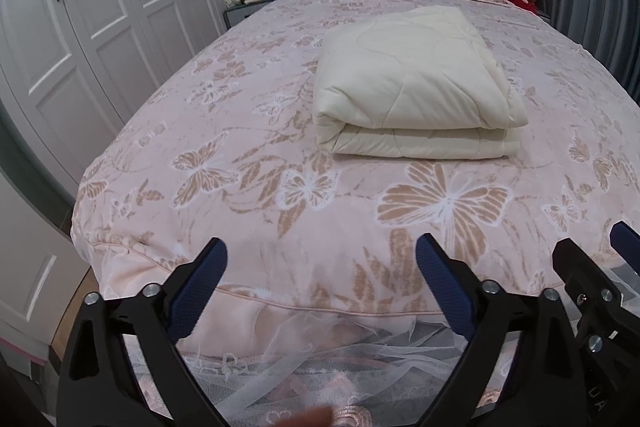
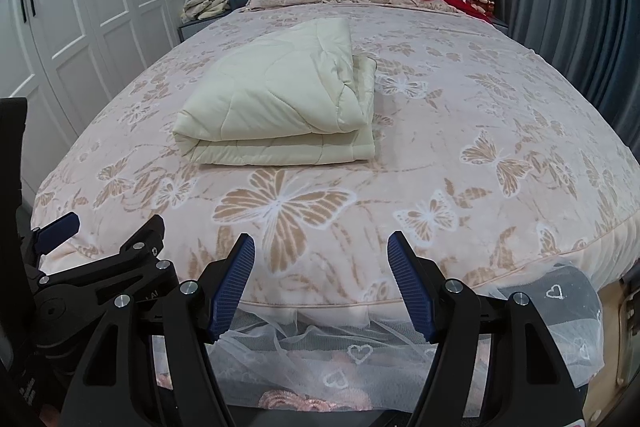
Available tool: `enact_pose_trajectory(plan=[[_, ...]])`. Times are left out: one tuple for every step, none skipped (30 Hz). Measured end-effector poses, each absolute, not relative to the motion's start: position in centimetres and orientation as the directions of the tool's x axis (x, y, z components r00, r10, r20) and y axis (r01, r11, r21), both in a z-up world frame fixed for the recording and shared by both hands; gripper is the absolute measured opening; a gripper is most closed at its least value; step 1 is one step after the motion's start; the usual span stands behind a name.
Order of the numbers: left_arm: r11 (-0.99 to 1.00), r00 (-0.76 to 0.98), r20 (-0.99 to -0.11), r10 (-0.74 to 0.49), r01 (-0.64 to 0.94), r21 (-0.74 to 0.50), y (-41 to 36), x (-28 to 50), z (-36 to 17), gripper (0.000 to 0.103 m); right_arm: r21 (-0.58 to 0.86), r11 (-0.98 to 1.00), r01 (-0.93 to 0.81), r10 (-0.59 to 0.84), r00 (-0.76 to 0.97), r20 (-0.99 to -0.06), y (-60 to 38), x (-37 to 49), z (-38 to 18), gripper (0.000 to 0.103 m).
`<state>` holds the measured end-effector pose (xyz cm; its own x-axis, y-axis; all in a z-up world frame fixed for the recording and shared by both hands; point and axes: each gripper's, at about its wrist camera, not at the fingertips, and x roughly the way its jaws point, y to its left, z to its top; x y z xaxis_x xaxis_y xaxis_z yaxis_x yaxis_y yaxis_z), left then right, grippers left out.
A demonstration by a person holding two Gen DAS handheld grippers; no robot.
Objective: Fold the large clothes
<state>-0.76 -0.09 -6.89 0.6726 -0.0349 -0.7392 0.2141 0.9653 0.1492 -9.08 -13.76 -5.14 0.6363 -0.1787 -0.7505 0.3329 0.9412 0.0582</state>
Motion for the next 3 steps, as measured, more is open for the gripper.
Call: enact_pose_trajectory(plan=[[0.964,0.671,-0.74,-0.037,0.22,0.151,-0.2,-0.72,-6.85,0.089,0.057,0.94,0.336,-0.182,0.636,-0.75,-13.91,-9.03,-5.13,0.067],[0.962,0.668,-0.743,-0.037,0.224,0.153,-0.27,-0.67,-6.84,0.089,0.056,0.939,0.34,-0.185,0.635,-0.75,-13.8,-9.06,-5.1,0.068],[0.963,0.666,-0.745,-0.036,0.223,0.153,-0.32,-0.63,-6.83,0.089,0.056,0.938,0.342,-0.187,0.634,-0.75,-13.87,-9.02,-5.1,0.068]])
